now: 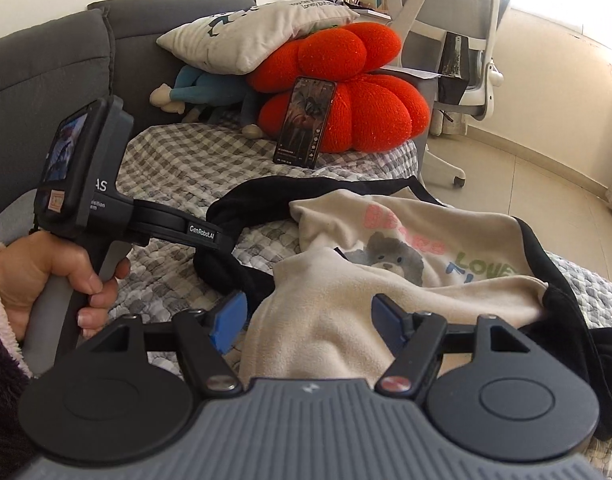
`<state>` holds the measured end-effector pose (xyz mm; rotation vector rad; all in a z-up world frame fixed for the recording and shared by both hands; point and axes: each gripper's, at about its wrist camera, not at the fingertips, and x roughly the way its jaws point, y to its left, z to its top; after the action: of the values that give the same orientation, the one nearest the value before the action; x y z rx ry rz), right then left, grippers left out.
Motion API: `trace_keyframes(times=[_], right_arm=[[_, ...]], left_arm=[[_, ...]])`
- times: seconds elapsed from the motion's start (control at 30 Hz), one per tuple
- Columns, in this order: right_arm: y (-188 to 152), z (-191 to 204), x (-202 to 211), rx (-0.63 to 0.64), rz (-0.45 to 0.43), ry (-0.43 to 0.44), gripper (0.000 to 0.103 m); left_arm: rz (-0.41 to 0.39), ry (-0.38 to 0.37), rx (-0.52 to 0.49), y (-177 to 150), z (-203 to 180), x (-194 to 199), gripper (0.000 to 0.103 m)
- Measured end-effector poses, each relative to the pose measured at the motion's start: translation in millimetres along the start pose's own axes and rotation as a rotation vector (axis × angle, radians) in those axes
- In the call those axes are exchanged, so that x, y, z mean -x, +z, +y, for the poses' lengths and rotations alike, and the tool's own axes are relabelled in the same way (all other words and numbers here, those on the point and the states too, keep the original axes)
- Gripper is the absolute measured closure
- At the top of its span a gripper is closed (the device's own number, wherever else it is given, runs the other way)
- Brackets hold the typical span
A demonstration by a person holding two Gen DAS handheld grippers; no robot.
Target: Fold clothes
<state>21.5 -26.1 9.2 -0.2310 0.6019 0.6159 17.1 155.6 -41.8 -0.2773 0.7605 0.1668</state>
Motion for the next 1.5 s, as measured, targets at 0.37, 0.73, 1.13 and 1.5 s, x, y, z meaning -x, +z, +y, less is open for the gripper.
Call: trace_keyframes(times=[0.37,0.73,1.13,1.5], right_arm=[[6,10,-18,0.055,-0.026,-0.024,0.031],[8,17,-40,0.108,-0.012,-0.025,0.031],[6,-8,-44,0.004,0.010,-0.055,0.086],[10,-38,2,-0.139,-0.051,-0.054,0.096]], left_arm=[[-0.100,0.072,0.004,12,11,15,0.088],[-0.203,0.185,-0.010,25,25,30,0.089],[-0.277,0.321,-0.056,49,39,30,0.089],[-0.243,0.386,-0.090,75,46,-12,0.089]])
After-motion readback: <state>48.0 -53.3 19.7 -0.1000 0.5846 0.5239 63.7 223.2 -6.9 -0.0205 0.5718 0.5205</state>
